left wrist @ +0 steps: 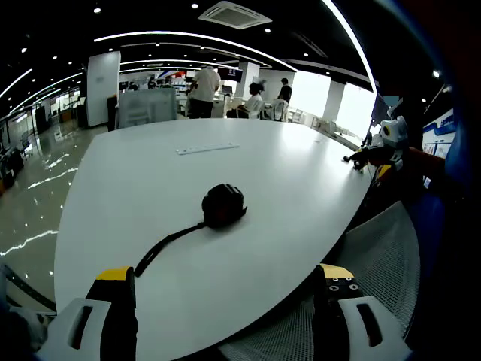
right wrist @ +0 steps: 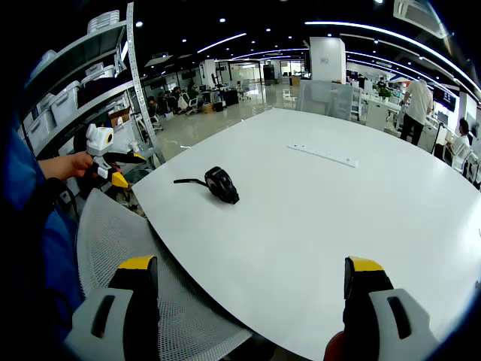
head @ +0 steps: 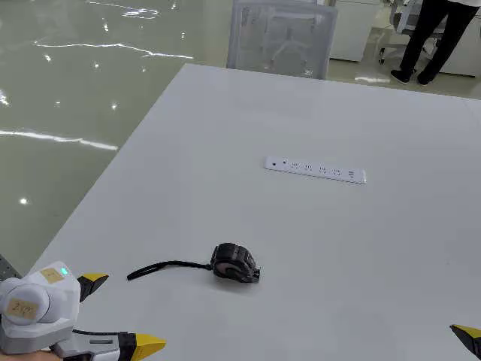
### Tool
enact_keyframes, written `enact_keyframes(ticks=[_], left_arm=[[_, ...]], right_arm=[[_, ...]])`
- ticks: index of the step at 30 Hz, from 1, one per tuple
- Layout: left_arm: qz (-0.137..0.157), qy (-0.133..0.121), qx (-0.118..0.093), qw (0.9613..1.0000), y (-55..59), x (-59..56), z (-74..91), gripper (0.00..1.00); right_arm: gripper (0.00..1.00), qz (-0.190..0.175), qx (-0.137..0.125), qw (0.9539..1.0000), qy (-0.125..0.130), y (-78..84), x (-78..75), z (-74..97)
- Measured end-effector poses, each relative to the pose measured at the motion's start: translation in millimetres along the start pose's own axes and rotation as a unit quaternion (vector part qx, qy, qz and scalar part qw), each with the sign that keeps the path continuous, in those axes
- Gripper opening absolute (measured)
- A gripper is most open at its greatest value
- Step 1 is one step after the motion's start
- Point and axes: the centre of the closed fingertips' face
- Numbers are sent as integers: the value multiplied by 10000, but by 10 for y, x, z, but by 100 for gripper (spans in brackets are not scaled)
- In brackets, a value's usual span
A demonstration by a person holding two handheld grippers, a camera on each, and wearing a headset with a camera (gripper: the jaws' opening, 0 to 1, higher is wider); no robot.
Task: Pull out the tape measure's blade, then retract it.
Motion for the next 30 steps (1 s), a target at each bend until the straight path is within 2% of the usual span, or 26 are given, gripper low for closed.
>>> enact_keyframes(ticks=[14,21,30], left_arm=[[-33,24,31,10000,-6,-19,1,95],[-112,73,64,9999,-45,-50,-5,95],[-242,144,183,9994,-53,-59,-48,95]], right_arm=[[100,8,-24,10000,19,-12,-22,20],[100,13,-35,10000,21,8,-26,27],[100,64,-26,10000,-20,-18,-24,-11]])
Point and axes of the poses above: the centre of the closed fingertips' face, and the gripper's own axes: z roughly backward along the fingers, x roughly to its left, y roughly out of its underside, and after that the axes turned 11 degrees about y, right-handed
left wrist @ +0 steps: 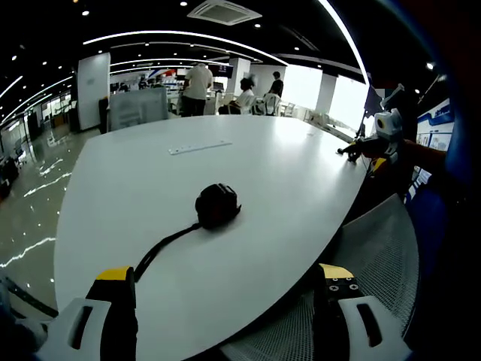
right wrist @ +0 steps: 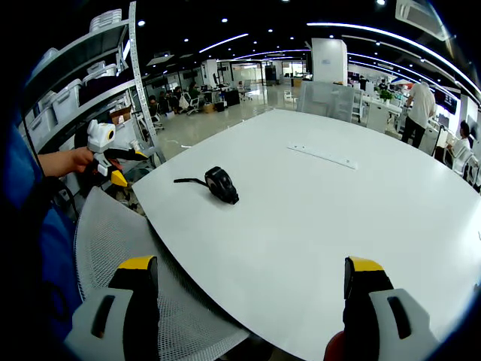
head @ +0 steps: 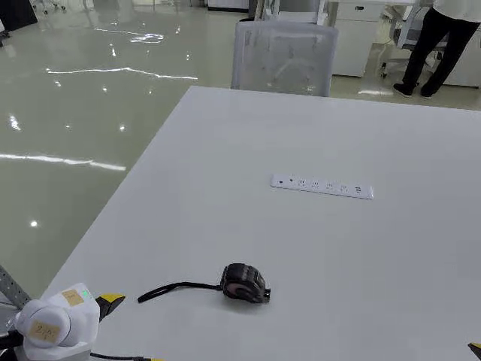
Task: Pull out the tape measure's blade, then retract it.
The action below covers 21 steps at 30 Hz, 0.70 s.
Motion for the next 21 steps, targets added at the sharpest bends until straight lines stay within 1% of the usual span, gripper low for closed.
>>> enact_keyframes(ticks=[3,5,7,9,12,16,21], left_arm=[[-29,29,18,10000,-14,7,-17,95],[-82,33,90,9999,-9,22,-32,95],[-68,46,71,9999,-22,31,-47,94],[-62,51,52,10000,-37,46,-72,94],[-101,78,106,9999,-37,58,-120,94],[-145,101,184,9997,-26,94,-182,93],[-197,160,200,9995,-56,118,-244,92]], right_arm=[[100,31,-6,10000,-29,-27,2,-24],[100,57,4,10000,-54,-39,-1,-51],[100,78,11,9999,-75,-51,-1,-79],[100,115,40,9999,-115,-64,18,-120],[100,203,75,9996,-164,-85,40,-178],[99,213,94,9995,-228,-116,54,-254],[99,243,125,9992,-300,-142,82,-342]])
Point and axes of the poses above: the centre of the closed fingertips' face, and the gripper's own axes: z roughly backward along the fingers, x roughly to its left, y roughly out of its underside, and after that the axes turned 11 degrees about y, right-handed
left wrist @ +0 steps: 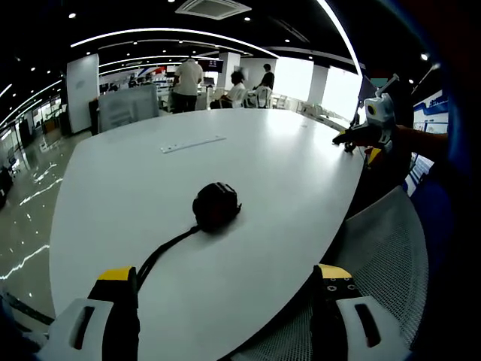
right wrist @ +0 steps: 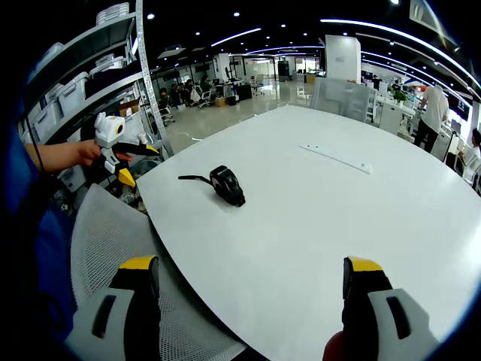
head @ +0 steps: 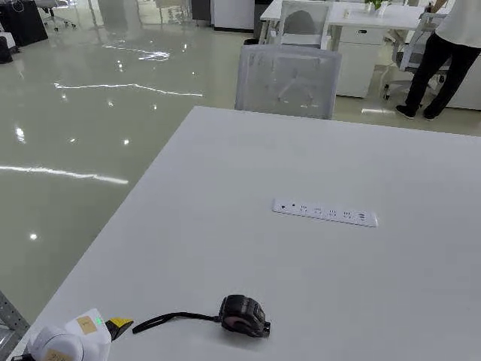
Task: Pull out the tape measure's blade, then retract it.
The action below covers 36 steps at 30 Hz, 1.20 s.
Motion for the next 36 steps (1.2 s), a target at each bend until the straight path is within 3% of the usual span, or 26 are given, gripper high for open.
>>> enact_keyframes(ticks=[24,36], left_arm=[[-290,307,262,9988,-74,109,-405,88],[-448,452,256,9976,-204,153,-606,86]], right_arm=[[91,226,125,9991,-332,-62,79,-448],[88,555,198,9965,-594,-70,207,-729]])
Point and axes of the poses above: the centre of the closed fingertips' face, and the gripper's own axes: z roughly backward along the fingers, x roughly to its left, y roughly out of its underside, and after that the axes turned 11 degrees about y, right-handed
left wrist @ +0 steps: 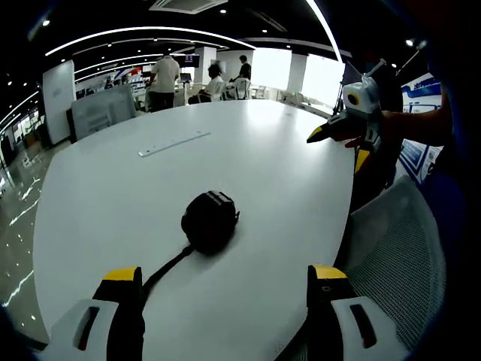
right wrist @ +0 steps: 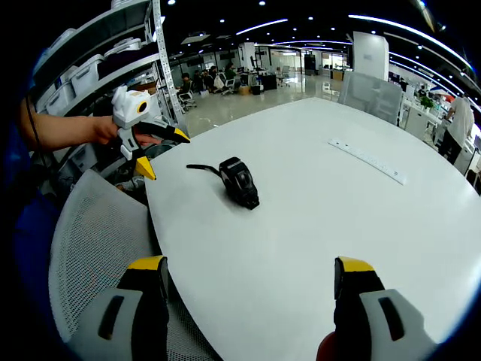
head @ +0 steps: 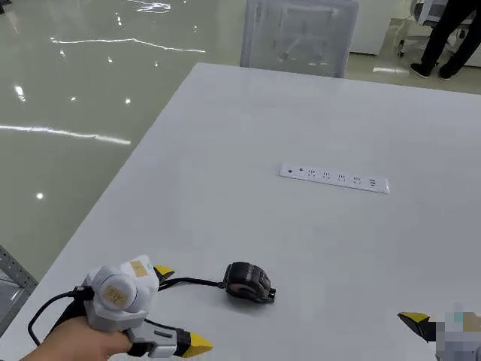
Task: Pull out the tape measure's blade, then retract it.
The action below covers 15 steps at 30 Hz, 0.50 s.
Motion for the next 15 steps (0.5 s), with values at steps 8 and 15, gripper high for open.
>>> enact_keyframes(ticks=[8,15], left_arm=[[-64,88,17,9999,-80,82,-111,86],[-254,242,128,9993,-149,121,-241,85]], right_arm=[[85,185,13,9997,-155,-21,62,-201],[83,416,28,9987,-288,-61,121,-368]])
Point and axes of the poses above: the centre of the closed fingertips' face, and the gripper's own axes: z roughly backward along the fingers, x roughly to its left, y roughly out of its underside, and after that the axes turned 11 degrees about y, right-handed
